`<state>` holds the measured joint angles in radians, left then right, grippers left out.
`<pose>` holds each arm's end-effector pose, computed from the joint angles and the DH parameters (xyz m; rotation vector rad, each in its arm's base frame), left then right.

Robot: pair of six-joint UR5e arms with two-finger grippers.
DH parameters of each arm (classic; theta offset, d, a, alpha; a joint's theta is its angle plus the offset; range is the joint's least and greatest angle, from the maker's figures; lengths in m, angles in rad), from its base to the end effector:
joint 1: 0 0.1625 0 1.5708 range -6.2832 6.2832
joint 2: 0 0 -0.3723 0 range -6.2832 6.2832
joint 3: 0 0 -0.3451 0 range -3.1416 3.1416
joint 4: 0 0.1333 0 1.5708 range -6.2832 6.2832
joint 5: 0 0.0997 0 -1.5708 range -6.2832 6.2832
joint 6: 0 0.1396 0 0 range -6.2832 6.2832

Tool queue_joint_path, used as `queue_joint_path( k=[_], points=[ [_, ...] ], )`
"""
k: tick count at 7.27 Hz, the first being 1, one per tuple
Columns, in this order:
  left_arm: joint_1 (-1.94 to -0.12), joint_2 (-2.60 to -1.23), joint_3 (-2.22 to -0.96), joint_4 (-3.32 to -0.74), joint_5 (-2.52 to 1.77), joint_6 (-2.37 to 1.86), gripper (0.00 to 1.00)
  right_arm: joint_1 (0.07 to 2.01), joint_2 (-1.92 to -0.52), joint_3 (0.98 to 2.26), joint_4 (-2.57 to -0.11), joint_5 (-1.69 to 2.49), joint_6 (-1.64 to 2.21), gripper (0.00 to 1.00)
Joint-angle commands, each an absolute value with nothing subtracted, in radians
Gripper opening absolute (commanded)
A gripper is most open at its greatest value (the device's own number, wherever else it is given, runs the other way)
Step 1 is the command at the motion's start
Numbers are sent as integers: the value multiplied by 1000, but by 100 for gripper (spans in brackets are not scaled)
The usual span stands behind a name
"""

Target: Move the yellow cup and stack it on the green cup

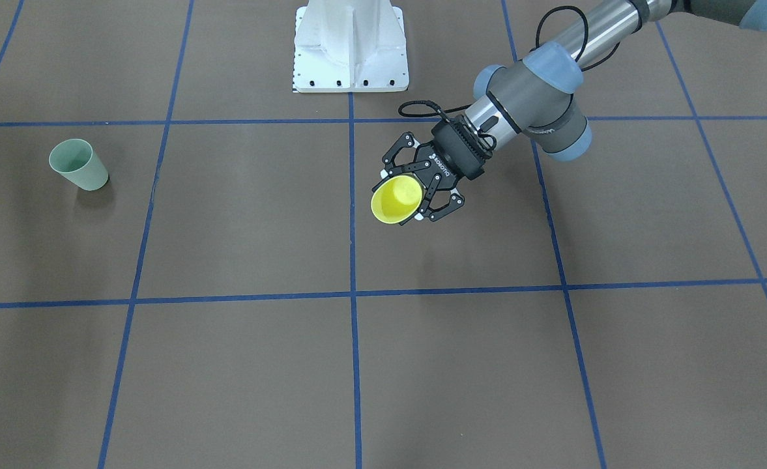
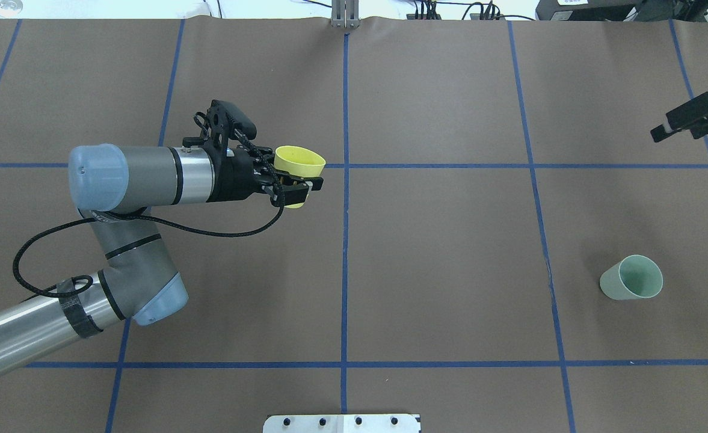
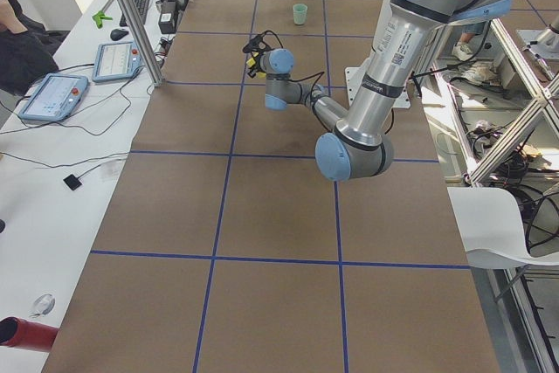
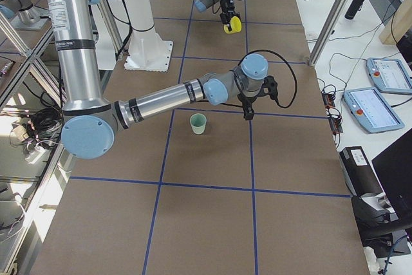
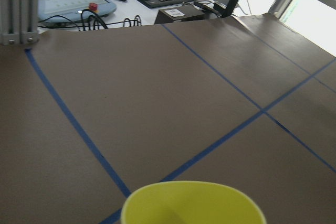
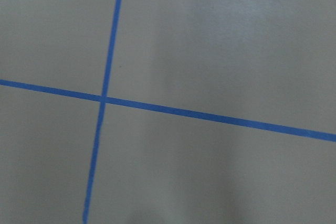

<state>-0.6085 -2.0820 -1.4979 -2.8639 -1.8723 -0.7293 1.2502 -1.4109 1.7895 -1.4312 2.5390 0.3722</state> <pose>0.4482 -0.4242 0.2210 0.9793 1.4424 0.4319 -0.1420 -0.4857 0.4218 0.1272 -1.0504 -0.2040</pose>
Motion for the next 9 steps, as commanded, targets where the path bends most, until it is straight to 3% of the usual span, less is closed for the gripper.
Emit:
queue_joint_path(
  k=[1,4,9],
  points=[
    [-607,-2072,-1497,-2933,-1945,-698,0,1090,-1259,1787,-1422,2546,556,99],
    [-612,-2065,-1493,-2982,-1945,-704,0,955,-1071,1753,-1417,2496,803,98],
    [-609,-2045,-1494,-3054,-1944,-713,0,757,-959,1709,-1080,2298,1196,98]
  ],
)
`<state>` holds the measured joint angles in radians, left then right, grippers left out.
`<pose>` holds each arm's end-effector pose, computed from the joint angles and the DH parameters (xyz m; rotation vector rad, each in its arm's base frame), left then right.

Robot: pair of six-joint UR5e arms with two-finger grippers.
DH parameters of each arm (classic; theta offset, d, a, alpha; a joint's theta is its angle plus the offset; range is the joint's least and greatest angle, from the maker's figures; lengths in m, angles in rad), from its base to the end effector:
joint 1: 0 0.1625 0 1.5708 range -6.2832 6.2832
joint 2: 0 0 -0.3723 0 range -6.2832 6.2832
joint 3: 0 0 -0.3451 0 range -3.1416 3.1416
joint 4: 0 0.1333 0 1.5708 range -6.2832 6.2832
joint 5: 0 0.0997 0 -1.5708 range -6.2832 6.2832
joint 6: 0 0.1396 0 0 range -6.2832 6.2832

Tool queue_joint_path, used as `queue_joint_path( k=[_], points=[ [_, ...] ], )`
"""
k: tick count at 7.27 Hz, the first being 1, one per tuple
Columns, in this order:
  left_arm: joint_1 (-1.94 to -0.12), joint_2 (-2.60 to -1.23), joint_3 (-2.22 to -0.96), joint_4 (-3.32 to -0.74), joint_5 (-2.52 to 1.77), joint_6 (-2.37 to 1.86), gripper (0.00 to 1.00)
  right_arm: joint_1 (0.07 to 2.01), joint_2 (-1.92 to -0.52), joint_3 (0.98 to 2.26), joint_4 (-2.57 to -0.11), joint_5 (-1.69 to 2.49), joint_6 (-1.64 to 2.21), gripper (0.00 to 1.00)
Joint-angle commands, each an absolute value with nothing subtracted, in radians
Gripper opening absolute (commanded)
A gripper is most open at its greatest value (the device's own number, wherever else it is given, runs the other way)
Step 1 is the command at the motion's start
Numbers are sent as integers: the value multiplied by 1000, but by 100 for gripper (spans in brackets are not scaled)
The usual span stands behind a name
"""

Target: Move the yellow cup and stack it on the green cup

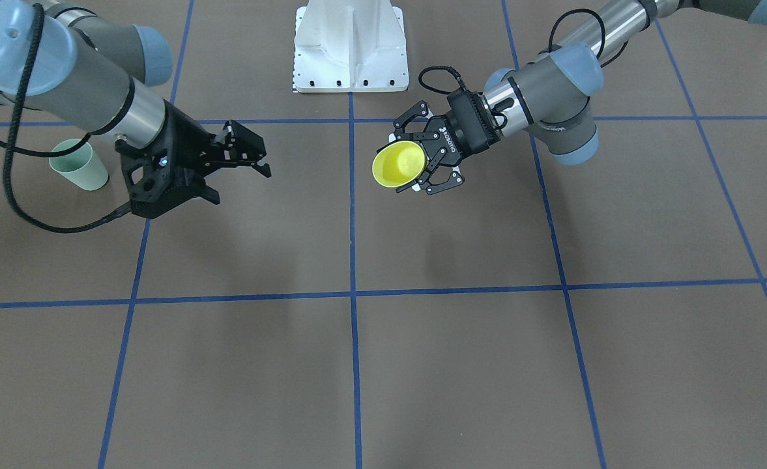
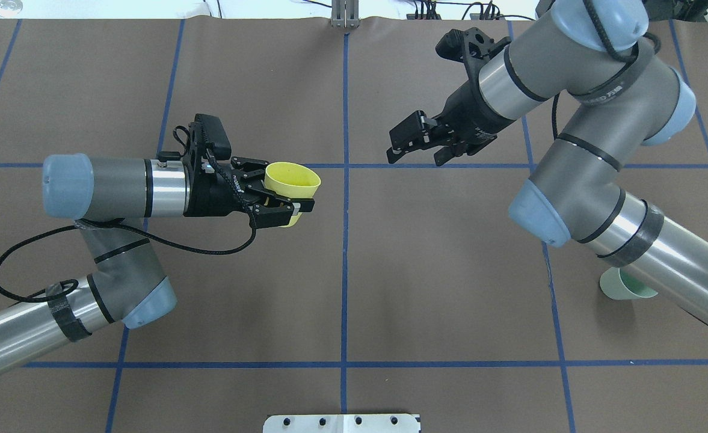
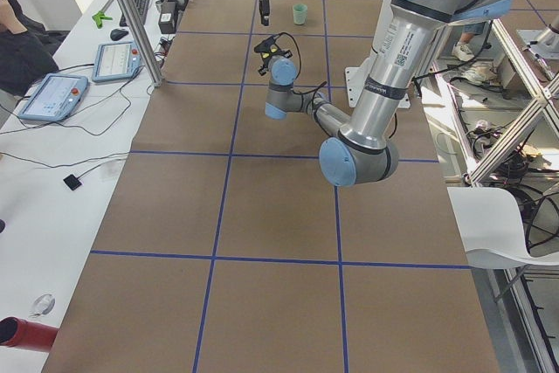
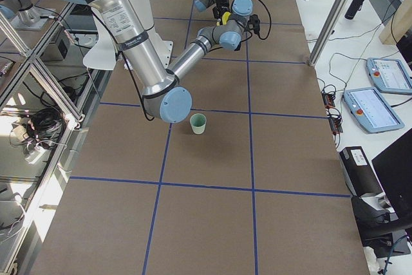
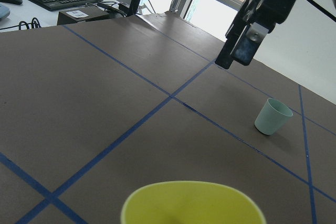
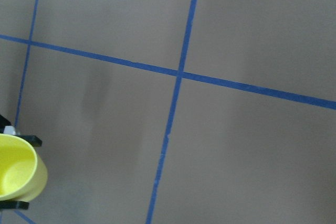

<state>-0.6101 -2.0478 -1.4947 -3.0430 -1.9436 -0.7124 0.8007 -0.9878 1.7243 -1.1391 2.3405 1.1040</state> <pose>0.4307 -0.4017 0.2247 1.0583 1.5589 0.5193 -0.3861 -0.4501 0.1890 0.1080 -1.2827 -0.1625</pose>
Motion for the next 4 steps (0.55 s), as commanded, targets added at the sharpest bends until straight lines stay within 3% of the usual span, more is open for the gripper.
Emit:
queue_joint_path(
  k=[1,4],
  points=[
    [-611,-2043,-1496,-3060,-1944,-713,0,743,-956,1709,-1069,2283,1200,98],
    [-604,-2043,-1491,-3080,-1944,-712,0,727,-919,1701,-1069,2267,1235,96]
  ],
)
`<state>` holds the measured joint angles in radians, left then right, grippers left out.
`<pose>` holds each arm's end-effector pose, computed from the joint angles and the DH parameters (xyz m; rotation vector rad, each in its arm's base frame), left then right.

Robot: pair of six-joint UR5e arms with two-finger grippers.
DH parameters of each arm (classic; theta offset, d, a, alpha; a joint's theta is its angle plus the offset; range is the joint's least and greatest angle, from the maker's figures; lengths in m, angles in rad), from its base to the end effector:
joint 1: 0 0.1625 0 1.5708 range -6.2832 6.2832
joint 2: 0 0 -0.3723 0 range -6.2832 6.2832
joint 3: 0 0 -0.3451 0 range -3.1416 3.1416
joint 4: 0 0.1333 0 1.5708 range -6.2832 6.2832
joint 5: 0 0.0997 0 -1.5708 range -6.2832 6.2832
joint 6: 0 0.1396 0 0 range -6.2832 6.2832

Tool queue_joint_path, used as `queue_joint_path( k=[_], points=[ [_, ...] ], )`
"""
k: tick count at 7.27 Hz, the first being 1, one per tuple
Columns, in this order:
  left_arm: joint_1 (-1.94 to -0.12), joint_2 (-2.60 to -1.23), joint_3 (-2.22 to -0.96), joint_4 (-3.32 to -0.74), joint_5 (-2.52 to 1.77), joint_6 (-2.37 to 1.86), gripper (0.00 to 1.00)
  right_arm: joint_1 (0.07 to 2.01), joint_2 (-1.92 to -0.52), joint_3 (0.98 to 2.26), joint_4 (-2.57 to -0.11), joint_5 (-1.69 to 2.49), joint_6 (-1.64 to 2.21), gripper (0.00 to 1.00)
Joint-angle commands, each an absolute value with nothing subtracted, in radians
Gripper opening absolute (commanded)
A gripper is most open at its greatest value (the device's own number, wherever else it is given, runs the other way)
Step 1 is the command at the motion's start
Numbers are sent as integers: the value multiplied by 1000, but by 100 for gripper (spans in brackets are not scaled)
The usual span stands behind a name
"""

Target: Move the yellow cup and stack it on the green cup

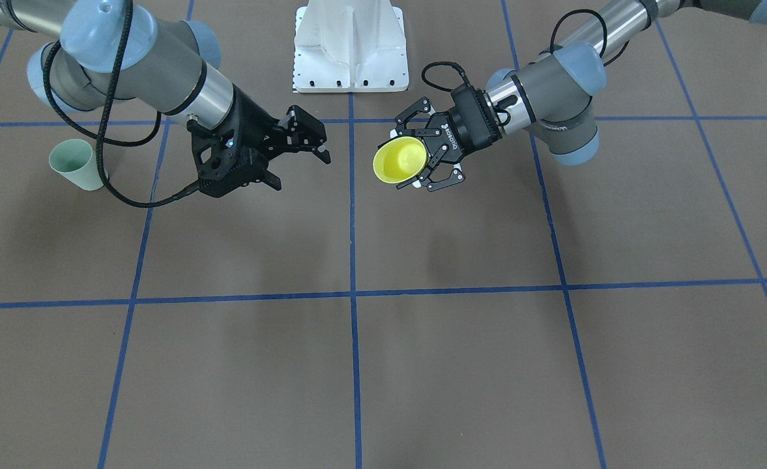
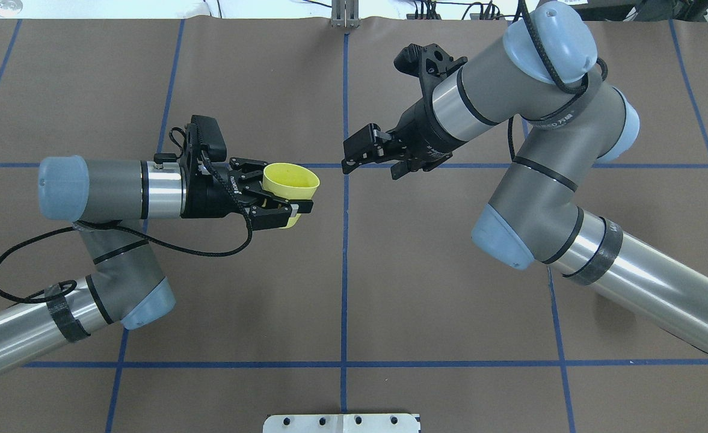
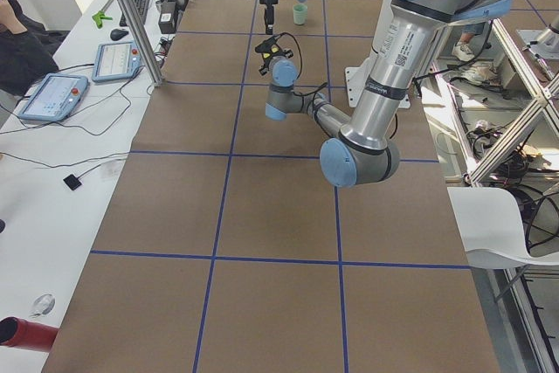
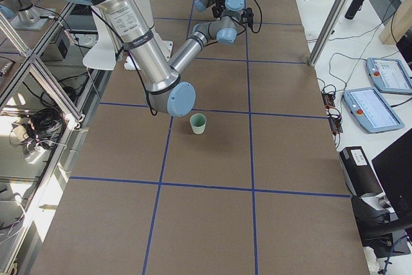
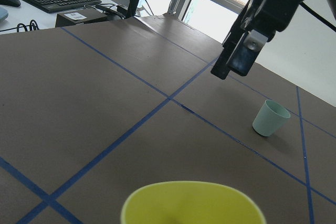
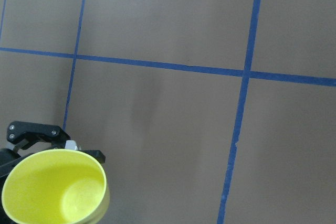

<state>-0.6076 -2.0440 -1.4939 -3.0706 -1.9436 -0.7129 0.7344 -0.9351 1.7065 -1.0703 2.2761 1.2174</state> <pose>0.4286 -0.3984 0.2247 1.0737 1.5757 0.5229 -0.4162 -0.4335 0.1575 0.1095 -1.3413 -0.1263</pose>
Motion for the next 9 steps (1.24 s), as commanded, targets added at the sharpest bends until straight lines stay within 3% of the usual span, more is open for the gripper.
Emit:
queue_joint_path(
  k=[1,9],
  points=[
    [-603,-2033,-1490,-3103,-1944,-712,0,724,-893,1688,-1068,2267,1321,96],
    [-565,-2065,-1491,-3114,-1944,-713,0,660,-879,1655,-1069,2273,1365,85]
  ],
)
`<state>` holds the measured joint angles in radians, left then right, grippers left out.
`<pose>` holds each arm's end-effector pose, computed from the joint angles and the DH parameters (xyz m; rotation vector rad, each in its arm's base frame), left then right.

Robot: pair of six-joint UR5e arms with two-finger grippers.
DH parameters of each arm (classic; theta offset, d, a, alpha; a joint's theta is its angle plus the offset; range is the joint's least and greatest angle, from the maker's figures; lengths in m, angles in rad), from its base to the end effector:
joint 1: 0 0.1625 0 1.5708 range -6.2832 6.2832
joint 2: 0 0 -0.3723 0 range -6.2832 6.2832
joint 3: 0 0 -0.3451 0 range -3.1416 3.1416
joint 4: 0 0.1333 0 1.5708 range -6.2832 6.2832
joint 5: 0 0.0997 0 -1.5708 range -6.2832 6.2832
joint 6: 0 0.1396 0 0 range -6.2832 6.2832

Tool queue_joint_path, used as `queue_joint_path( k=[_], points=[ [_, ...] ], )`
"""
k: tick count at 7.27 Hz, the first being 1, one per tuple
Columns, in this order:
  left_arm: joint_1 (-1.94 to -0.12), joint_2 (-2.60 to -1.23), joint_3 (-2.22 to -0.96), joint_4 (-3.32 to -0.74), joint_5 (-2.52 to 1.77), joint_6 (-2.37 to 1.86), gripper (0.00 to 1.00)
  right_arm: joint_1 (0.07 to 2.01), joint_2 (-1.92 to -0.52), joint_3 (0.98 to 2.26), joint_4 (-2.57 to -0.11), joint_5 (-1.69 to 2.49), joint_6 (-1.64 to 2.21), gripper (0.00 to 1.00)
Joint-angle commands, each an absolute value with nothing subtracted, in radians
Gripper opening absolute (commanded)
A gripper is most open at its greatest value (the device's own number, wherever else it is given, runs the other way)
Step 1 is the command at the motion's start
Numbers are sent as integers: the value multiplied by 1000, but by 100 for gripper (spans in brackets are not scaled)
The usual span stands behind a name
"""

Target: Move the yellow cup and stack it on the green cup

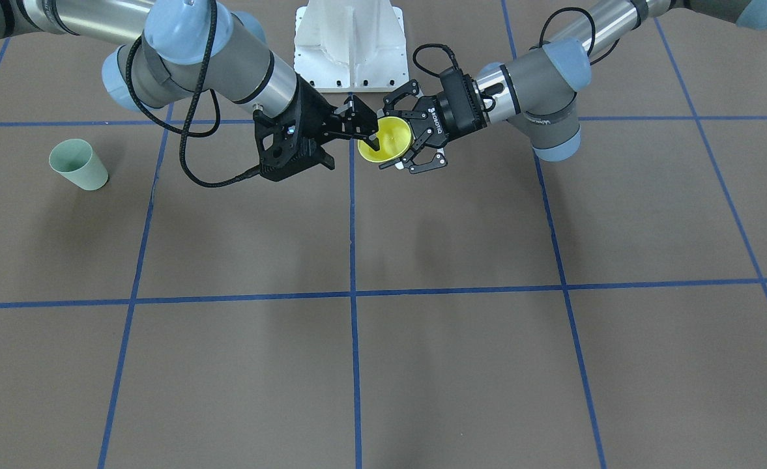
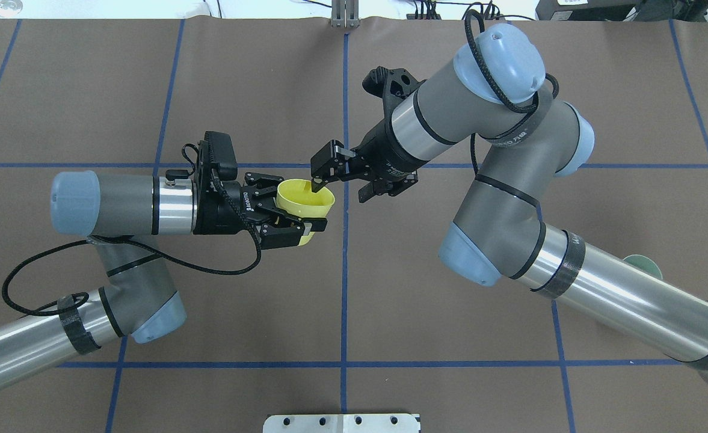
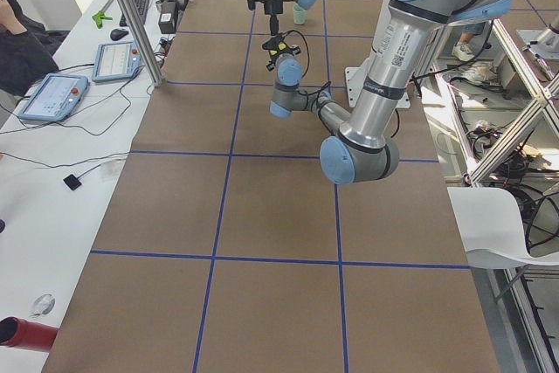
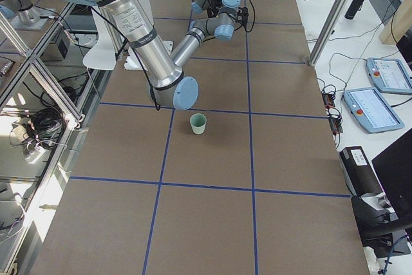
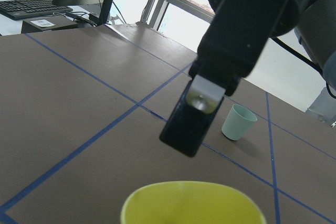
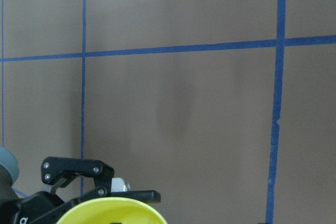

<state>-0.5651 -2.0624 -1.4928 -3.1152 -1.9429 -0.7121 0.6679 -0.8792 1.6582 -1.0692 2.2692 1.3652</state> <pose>0.4410 -0.3774 0.2106 1.0902 1.6422 0.5564 -0.4551 -0.4145 0.1419 -0.0241 -1.3499 -0.0569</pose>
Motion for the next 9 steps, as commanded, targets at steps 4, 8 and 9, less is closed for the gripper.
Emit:
queue_joint_path(
  k=[4,8,9],
  points=[
    [-565,-2069,-1479,-3114,-1942,-713,0,660,-882,1657,-1071,2310,1367,66],
    [-565,-2085,-1479,-3112,-1940,-733,0,657,-882,1655,-1071,2313,1367,57],
    [-565,-2088,-1477,-3111,-1940,-735,0,657,-882,1655,-1071,2313,1367,51]
  ],
)
